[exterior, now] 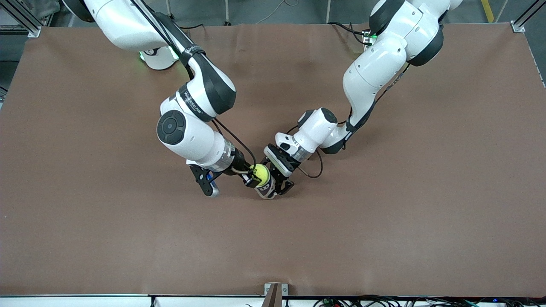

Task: Insert tennis ball vertically with right arm
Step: 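Release the ball into the tube and set the tube upright on the table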

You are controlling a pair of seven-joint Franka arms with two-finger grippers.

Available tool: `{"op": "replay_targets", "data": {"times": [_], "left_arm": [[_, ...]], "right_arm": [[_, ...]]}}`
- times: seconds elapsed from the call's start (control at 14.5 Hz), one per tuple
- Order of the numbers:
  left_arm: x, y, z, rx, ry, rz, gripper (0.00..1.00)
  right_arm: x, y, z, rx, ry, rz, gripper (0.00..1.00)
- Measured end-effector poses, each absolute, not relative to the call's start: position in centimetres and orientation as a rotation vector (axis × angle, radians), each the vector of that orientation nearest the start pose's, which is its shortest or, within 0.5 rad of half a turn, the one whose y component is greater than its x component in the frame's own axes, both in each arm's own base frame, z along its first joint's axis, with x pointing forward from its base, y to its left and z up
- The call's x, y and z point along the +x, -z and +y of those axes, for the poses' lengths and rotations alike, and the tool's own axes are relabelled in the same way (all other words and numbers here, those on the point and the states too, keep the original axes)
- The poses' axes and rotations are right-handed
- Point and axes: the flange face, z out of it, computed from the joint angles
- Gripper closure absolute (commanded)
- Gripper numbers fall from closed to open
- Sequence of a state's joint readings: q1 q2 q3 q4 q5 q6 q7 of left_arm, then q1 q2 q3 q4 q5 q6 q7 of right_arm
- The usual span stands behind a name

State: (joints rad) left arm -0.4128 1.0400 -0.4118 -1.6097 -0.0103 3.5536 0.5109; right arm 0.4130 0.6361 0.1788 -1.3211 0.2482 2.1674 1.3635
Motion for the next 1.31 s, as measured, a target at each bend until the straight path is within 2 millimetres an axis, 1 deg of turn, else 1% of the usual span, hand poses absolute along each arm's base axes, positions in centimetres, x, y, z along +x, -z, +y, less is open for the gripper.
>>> {"op": "replay_targets", "data": {"times": [0.21, 0.35, 0.48, 0.62, 0.69, 0.76, 0.9, 1.04, 1.17, 1.31], "left_arm": [[54.1, -16.4, -47.0, -2.798, 1.556, 1.436, 0.21], [54.1, -16.3, -47.0, -2.798, 1.556, 1.436, 0.21], [54.1, -16.3, -47.0, -2.798, 1.556, 1.436, 0.2], [54.2, -16.3, -47.0, -2.799, 1.556, 1.435, 0.17], [54.2, -16.3, -46.9, -2.799, 1.556, 1.434, 0.13], [54.3, -16.3, -46.8, -2.799, 1.554, 1.431, 0.0], [54.5, -16.1, -46.4, -2.8, 1.549, 1.423, 0.0], [54.6, -15.8, -46.1, -2.806, 1.538, 1.416, 0.0], [54.4, -15.6, -46.0, -2.834, 1.526, 1.395, 0.0], [54.1, -15.4, -46.0, -2.859, 1.513, 1.381, 0.0]], "right_arm": [[63.4, -39.2, 40.2, -2.47, -0.195, 1.246, 0.0], [63.6, -39.4, 40.0, -2.466, -0.186, 1.248, 0.0], [64.3, -39.7, 39.1, -2.482, -0.163, 1.223, 0.0], [65.2, -39.6, 37.1, -2.559, -0.145, 1.135, 0.0], [65.9, -39.4, 35.4, -2.605, -0.125, 1.082, 0.0], [66.8, -39.3, 33.4, -2.653, -0.098, 1.023, 0.0], [68.2, -38.9, 28.8, -2.761, -0.1, 0.881, 0.0], [69.2, -39.1, 23.8, -2.848, -0.127, 0.726, 0.0], [69.9, -40.1, 18.2, -2.921, -0.149, 0.56, 0.0], [69.8, -41.6, 13.1, -2.967, -0.16, 0.405, 0.0]]}}
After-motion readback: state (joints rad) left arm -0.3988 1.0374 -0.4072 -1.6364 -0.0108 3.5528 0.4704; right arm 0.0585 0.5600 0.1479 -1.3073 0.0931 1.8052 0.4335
